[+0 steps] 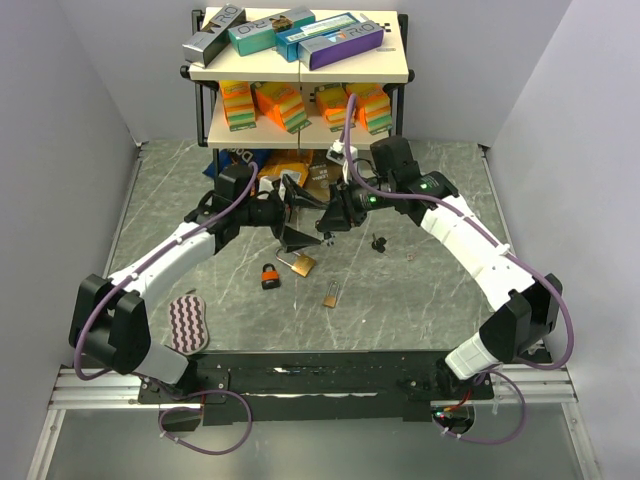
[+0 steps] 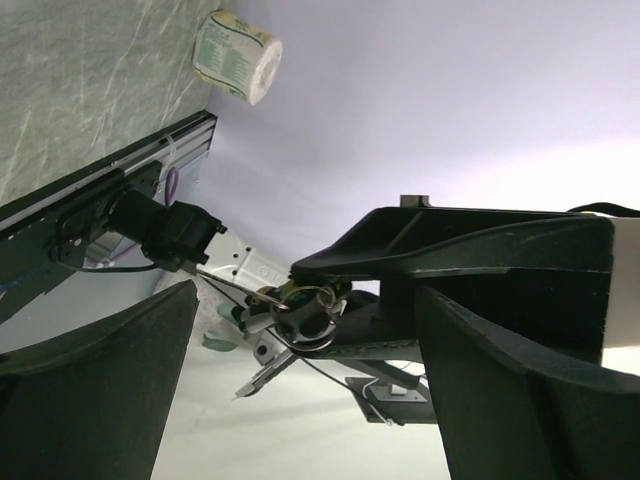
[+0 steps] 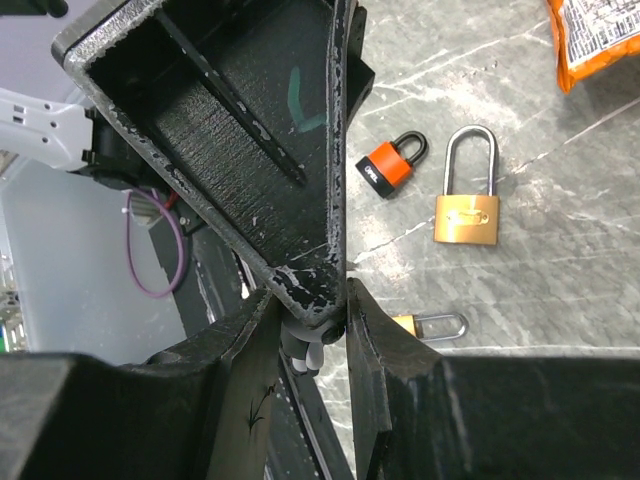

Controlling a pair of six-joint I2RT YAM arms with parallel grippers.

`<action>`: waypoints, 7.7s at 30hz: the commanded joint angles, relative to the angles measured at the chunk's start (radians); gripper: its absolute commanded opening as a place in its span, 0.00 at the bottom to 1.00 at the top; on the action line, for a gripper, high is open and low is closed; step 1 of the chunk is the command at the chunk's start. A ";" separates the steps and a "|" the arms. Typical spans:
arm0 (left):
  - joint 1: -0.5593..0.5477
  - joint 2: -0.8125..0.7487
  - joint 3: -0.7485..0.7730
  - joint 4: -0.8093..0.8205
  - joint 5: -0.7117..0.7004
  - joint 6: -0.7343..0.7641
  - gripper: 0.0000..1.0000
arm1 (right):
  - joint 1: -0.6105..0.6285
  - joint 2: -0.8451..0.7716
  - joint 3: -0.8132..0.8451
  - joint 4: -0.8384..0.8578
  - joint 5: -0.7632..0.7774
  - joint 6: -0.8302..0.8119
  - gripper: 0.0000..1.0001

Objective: Unlock with the key

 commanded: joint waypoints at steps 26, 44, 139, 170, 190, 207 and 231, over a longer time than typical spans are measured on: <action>-0.002 -0.094 -0.254 1.010 -0.110 0.016 0.96 | -0.121 -0.160 -0.258 0.572 -0.262 0.551 0.00; -0.002 -0.048 -0.190 1.021 -0.025 0.122 0.96 | -0.129 -0.130 -0.218 0.659 -0.373 0.614 0.00; -0.037 0.032 0.220 -0.268 0.328 1.031 0.01 | -0.170 -0.074 -0.019 0.049 -0.353 0.116 0.51; -0.063 0.004 0.196 -0.220 0.355 1.002 0.01 | -0.084 -0.011 -0.091 -0.006 -0.439 0.051 0.27; -0.066 -0.031 0.154 -0.226 0.354 0.999 0.01 | -0.090 -0.111 -0.177 0.178 -0.350 0.162 0.46; -0.068 -0.030 0.154 -0.200 0.343 0.985 0.01 | -0.079 -0.083 -0.171 0.144 -0.380 0.134 0.25; -0.060 -0.057 0.128 -0.072 0.145 0.892 0.57 | -0.075 -0.103 -0.204 0.269 -0.390 0.264 0.00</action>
